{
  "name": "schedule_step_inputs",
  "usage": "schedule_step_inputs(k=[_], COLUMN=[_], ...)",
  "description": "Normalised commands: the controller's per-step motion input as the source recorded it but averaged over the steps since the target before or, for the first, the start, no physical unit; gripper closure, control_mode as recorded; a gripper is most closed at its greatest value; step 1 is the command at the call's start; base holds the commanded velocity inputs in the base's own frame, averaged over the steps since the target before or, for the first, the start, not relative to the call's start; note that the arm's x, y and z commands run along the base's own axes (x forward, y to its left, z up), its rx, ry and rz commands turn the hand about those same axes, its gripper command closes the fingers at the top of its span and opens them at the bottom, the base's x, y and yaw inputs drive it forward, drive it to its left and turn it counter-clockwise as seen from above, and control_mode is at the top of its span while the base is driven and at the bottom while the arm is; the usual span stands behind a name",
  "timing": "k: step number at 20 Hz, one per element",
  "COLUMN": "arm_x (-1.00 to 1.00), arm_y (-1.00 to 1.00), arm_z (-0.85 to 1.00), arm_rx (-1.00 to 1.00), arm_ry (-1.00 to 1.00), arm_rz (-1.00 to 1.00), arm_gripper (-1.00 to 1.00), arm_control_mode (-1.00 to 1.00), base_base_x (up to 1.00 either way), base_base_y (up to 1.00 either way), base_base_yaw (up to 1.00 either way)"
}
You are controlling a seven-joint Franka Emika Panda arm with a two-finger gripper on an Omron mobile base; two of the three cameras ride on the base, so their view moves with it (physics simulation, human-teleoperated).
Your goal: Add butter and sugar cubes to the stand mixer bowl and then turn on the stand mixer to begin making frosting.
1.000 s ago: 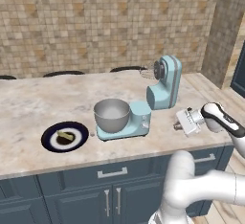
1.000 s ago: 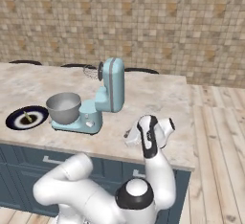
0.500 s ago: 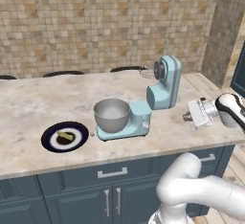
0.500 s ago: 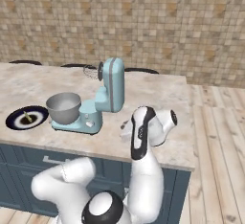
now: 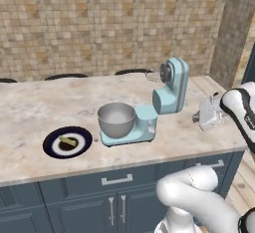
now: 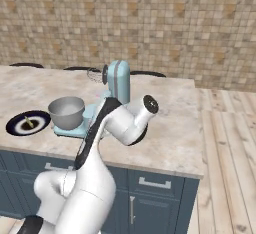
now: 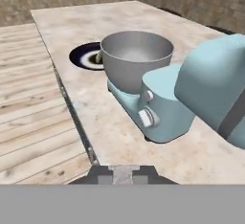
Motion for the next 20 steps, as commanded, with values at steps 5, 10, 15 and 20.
schedule_step_inputs(k=[5, 10, 15, 20], arm_x=[-0.4, -0.07, 0.08, 0.4], arm_y=[1.0, 1.0, 0.98, 0.8], arm_z=[0.61, 0.65, 0.5, 0.15], arm_rx=[-0.37, -0.3, -0.14, -0.12], arm_ry=[0.23, 0.24, 0.18, 0.07], arm_rz=[-0.06, -0.04, -0.03, -0.1], arm_gripper=[1.0, 1.0, 1.0, 1.0], arm_control_mode=[-1.0, -1.0, -1.0, -1.0], base_base_x=[0.0, 0.0, 0.0, 0.0], base_base_y=[0.0, 0.0, 0.0, 0.0], base_base_yaw=[0.0, 0.0, 0.0, 0.0])
